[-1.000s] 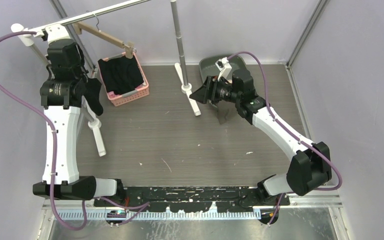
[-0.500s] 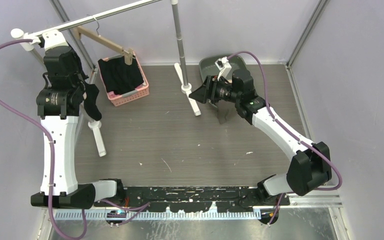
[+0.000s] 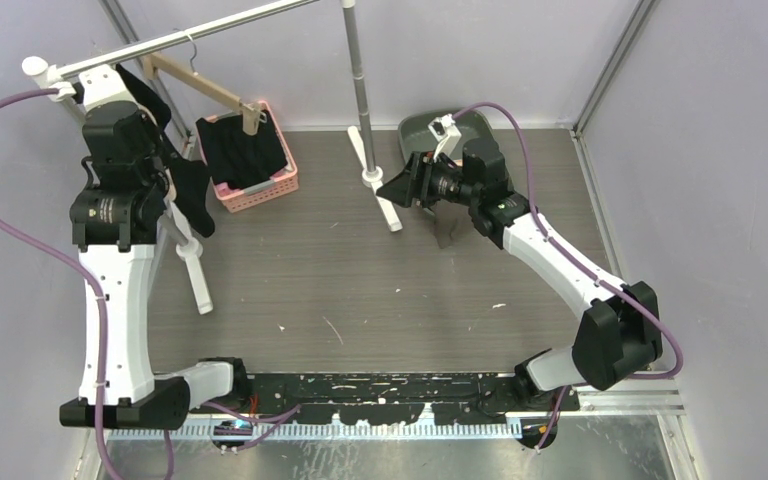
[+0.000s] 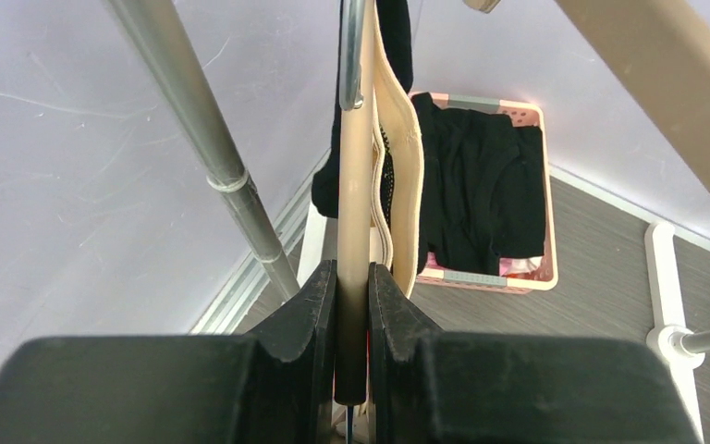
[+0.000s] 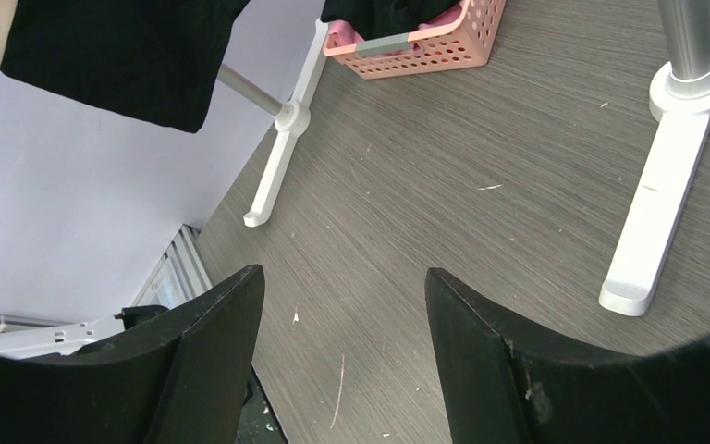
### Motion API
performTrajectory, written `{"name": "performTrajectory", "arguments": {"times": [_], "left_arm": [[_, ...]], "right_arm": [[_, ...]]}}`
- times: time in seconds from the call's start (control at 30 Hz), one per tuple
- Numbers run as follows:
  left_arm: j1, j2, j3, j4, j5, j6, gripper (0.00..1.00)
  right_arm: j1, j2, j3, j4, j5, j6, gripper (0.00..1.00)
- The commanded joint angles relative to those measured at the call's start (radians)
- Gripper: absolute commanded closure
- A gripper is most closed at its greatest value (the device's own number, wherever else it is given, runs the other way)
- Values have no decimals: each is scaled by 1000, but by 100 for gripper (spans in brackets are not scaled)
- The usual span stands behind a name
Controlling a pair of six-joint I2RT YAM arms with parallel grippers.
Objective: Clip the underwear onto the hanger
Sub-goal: Place the hanger on the clothesline.
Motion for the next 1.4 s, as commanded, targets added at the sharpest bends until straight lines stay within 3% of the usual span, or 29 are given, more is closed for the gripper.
{"name": "performTrajectory", "arguments": {"times": [0.0, 0.33, 0.73, 1.37], "left_arm": [[6, -51, -3, 119, 4, -19, 100], [5, -50, 10, 125, 3, -3, 100], [6, 51, 136, 115, -7, 62, 100], [18, 173, 211, 111, -15, 102, 100]], "right_arm": [[9, -5, 25, 59, -18, 3, 30], [11, -5, 24, 59, -20, 1, 30], [11, -2, 56, 41, -8, -11, 30], [11, 21, 91, 27, -2, -20, 30]]}}
